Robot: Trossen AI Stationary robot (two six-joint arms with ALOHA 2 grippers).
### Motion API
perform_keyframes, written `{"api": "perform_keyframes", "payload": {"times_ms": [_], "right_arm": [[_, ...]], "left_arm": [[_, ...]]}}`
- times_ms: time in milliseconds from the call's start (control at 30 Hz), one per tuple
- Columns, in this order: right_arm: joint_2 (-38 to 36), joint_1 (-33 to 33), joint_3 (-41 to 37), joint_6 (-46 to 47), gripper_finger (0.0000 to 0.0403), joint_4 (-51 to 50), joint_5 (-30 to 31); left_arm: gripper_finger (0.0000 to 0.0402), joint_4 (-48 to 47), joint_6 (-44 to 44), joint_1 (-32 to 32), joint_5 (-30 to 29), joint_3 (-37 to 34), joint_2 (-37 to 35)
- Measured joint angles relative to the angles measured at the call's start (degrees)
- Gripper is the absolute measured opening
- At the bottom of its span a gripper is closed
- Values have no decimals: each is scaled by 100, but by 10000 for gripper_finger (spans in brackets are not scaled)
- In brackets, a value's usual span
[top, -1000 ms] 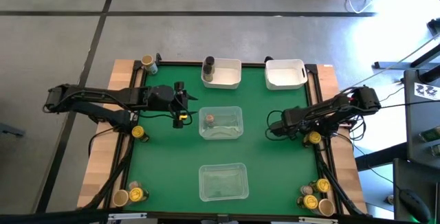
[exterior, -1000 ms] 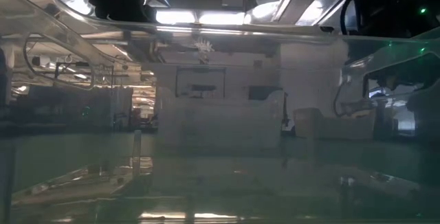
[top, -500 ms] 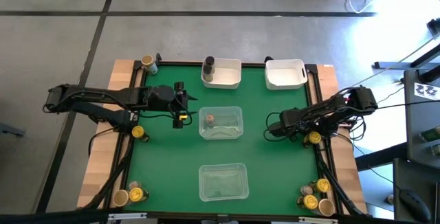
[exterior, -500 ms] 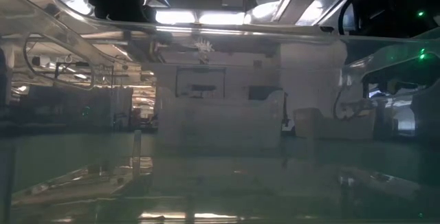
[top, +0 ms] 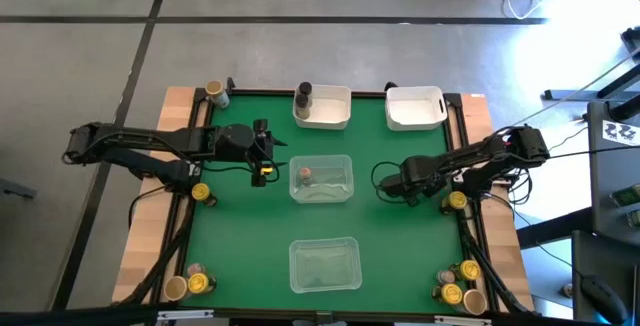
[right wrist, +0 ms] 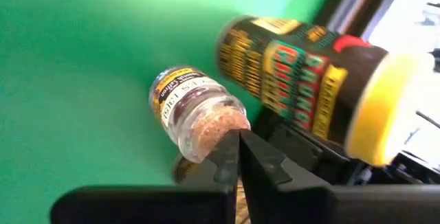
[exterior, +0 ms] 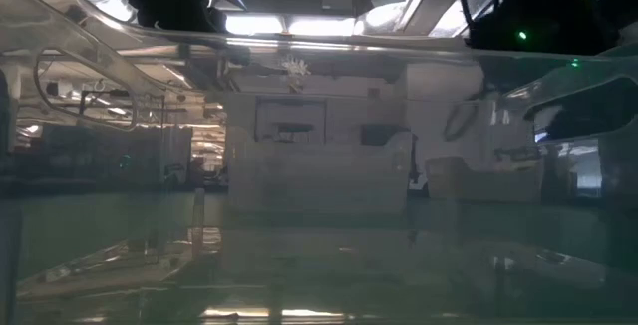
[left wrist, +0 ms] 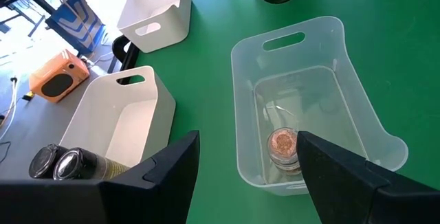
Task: Sort spices by type
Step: Put the middle right transparent seasoning bottle into the center transparent bin
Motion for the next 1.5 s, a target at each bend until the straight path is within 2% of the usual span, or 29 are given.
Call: {"api": "perform_keyframes", "payload": {"times_ms": [433, 733, 900, 1033, 1367, 1500], "right_arm": [[7, 4, 735, -973, 17, 1081, 490], [-89, 4, 1321, -1244, 17, 673, 415], [-96, 2, 1398, -1246, 24, 636, 163], [-94, 4, 1398, -1265, 73, 726, 145], [-94, 0, 1029, -1279, 272, 1085, 245], [-94, 0, 782, -1360, 318, 1424, 247]], "left_arm": [[230, 0, 0, 0, 0, 0, -2], [230, -9, 0, 2, 0, 0, 0], [230, -15, -2, 0, 0, 0, 0], [230, -22, -2, 1, 0, 0, 0], [230, -185, -125, 0, 0, 0, 0], [230, -181, -122, 2, 0, 0, 0]]}}
